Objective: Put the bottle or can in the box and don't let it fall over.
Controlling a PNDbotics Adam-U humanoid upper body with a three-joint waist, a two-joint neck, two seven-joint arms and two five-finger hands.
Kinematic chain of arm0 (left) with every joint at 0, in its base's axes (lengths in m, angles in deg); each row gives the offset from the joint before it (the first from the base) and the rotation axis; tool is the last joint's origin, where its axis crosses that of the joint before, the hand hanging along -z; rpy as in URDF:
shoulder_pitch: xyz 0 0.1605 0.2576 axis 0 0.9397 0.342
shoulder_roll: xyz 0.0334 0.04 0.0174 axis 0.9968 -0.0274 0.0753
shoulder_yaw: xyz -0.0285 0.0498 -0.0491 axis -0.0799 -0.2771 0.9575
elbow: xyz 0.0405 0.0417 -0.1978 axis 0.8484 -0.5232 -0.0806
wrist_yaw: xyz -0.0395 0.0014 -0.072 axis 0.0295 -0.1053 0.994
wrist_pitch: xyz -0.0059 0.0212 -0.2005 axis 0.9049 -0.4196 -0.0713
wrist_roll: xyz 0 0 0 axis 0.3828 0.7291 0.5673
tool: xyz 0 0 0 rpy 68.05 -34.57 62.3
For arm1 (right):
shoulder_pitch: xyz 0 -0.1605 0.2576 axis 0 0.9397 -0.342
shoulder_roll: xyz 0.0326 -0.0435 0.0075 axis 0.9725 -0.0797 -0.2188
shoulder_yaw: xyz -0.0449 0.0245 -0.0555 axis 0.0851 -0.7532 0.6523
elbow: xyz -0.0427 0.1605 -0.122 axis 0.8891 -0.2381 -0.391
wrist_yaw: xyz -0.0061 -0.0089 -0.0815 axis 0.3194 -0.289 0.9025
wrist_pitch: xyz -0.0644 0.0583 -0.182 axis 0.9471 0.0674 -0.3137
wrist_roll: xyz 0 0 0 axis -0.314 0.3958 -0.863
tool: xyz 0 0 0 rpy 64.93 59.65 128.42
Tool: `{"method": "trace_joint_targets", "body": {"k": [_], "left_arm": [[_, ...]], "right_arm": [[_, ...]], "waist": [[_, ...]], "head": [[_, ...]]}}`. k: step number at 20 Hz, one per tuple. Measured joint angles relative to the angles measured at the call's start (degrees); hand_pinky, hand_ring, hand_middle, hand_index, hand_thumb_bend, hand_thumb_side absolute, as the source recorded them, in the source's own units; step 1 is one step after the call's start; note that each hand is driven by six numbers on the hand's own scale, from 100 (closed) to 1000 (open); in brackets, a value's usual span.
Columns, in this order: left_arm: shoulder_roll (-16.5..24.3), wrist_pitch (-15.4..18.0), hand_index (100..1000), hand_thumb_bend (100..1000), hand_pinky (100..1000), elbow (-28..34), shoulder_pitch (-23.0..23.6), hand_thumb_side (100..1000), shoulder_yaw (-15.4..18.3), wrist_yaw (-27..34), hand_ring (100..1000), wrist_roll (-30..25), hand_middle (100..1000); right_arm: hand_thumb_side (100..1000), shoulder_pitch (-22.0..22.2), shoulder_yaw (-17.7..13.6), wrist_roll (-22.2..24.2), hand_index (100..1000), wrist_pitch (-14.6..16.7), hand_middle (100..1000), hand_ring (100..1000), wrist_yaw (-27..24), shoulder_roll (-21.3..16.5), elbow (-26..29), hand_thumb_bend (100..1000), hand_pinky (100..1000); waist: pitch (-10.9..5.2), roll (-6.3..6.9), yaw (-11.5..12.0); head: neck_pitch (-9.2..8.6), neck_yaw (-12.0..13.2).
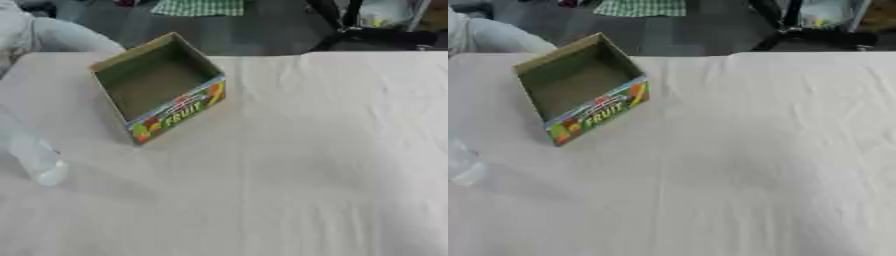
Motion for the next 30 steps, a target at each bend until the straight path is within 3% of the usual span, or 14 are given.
{"method": "trace_joint_targets", "body": {"k": [1,2,3,7,12,21,26,30], "left_arm": [[0.0,0.0,775,846,665,0.0,0.0,662,0.0,0.0,820,0.0,804],[0.0,0.0,775,845,657,0.0,0.0,662,0.0,0.1,812,0.0,803],[0.0,0.1,778,840,586,0.0,0.0,662,0.0,0.3,748,0.0,768],[-0.3,1.0,789,825,493,0.0,0.0,663,-0.5,3.6,671,-0.8,670],[-0.4,3.0,816,815,467,0.0,0.0,663,-1.7,11.1,649,-4.7,587],[-0.5,4.2,983,808,432,0.0,0.5,674,-2.5,19.2,622,-9.0,544],[-0.5,4.5,986,788,364,0.0,0.9,680,-3.2,22.9,591,-10.6,510],[-0.7,4.1,953,708,308,0.0,1.0,728,-3.3,28.0,584,-9.8,486]], "right_arm": [[693,0.0,0.0,0.0,1000,0.0,1000,963,0.0,0.0,0.0,100,867],[693,0.0,0.0,0.0,1000,0.0,1000,963,0.0,0.0,0.0,100,867],[693,0.0,0.0,0.0,1000,0.0,1000,963,0.0,0.0,0.0,100,867],[692,0.0,0.0,0.0,1000,0.0,1000,964,0.0,0.0,0.0,100,867],[693,0.2,0.0,0.0,1000,0.0,1000,964,0.0,0.0,0.0,100,867],[693,0.2,0.0,0.0,1000,-0.1,1000,964,0.0,0.0,0.0,100,867],[692,0.3,0.0,0.0,1000,-0.1,1000,964,0.0,0.0,0.0,100,867],[692,0.5,0.0,0.0,1000,-0.1,1000,964,0.0,0.0,0.0,100,867]], "waist": [[0.00,0.00,0.0],[0.00,0.00,0.0],[0.00,0.00,0.0],[0.00,-0.07,0.0],[0.00,-0.16,0.1],[-0.06,-0.12,0.4],[-0.76,-0.20,0.8],[-1.16,-0.28,1.0]], "head": [[0.00,0.0],[0.00,0.0],[0.00,-0.1],[0.04,-0.3],[0.12,-1.3],[0.28,-1.0],[0.28,-0.5],[0.37,-0.5]]}}
